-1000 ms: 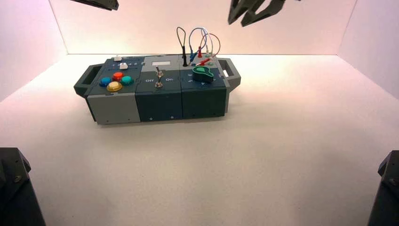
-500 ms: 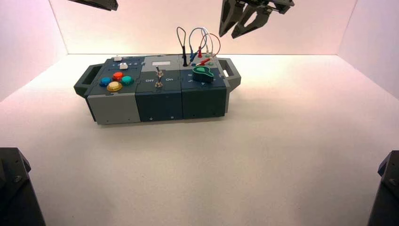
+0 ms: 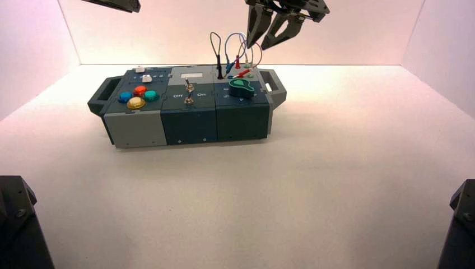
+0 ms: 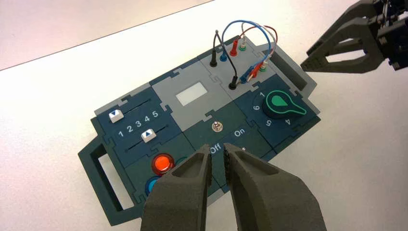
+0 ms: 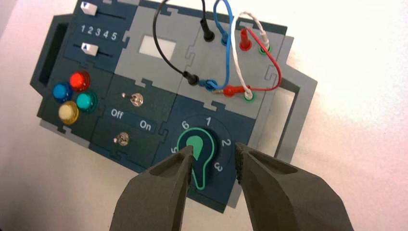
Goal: Insert the blue wire.
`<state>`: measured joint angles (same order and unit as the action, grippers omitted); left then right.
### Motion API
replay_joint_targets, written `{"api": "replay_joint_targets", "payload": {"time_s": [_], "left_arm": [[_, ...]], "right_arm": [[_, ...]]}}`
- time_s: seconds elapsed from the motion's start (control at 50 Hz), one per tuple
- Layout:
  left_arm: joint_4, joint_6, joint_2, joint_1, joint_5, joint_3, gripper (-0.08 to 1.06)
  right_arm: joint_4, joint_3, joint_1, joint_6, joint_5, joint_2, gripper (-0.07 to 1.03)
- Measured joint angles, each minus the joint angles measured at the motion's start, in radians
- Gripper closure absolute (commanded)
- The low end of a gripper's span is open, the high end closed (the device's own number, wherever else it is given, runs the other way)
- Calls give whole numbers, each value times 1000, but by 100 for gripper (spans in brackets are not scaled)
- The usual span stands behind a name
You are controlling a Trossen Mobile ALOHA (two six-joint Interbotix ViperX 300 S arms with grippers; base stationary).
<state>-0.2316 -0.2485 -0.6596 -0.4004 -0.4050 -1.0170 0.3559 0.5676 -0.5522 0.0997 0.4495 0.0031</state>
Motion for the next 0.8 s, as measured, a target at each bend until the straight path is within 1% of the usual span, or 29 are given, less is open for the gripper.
{"api": "replay_joint_targets", "payload": {"time_s": [0.04,0.3,0.62,0.8], "left_arm": [[0,0,0,0,2,0,81],[0,0,0,0,2,0,81],[-2,0,2,0,2,0,81],[-2,0,0,0,2,0,81]], "right_arm": [[2,-5,0,-5,-5,3,49],[18,-18,-2,-5,-20,25,49],[21,-43,-3,-5,-20,74,50],[20,-75,-11,-6,-20,114,51]]}}
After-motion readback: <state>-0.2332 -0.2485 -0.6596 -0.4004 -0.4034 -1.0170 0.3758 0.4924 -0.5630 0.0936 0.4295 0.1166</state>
